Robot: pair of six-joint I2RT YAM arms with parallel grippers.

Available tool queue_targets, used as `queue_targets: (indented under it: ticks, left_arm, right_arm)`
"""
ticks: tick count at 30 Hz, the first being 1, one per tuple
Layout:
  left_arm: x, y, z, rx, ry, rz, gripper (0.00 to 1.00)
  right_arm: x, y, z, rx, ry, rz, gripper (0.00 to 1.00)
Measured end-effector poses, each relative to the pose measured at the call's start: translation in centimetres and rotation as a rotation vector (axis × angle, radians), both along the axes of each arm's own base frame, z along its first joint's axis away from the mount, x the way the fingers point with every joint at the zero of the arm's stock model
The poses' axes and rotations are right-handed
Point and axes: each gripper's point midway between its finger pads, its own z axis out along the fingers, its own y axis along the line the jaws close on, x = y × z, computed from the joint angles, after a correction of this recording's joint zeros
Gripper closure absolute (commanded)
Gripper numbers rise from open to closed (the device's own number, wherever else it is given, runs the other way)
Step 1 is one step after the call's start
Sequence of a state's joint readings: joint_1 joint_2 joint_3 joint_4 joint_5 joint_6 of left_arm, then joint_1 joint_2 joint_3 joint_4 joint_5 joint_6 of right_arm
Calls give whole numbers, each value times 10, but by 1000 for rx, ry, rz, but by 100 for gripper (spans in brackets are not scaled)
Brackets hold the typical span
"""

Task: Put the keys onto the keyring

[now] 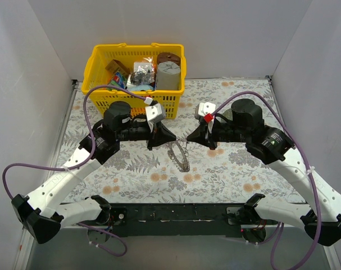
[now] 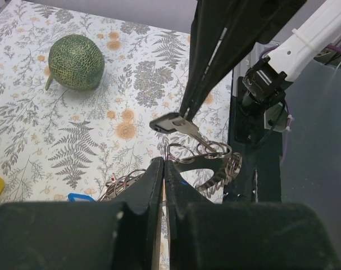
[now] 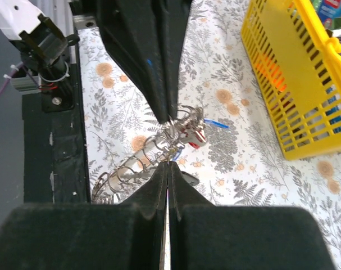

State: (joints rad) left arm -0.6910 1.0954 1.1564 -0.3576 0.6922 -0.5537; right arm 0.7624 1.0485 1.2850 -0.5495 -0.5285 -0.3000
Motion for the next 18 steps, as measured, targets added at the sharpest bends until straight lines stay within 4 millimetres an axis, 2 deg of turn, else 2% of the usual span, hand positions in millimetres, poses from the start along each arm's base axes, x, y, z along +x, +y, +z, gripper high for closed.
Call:
queue_targets:
  ticks: [8, 14, 18]
  left_arm:
    - [-9, 4, 7, -16, -32, -26, 100]
    - [-11, 6, 0, -6, -29, -28, 100]
    - [-12, 8, -3, -1, -31, -28, 100]
  right_arm:
    - [2, -7, 4, -1, -39, -25, 99]
    - [7, -11, 5, -3, -55, -51, 99]
    - [12, -20, 3, -6, -75, -90, 99]
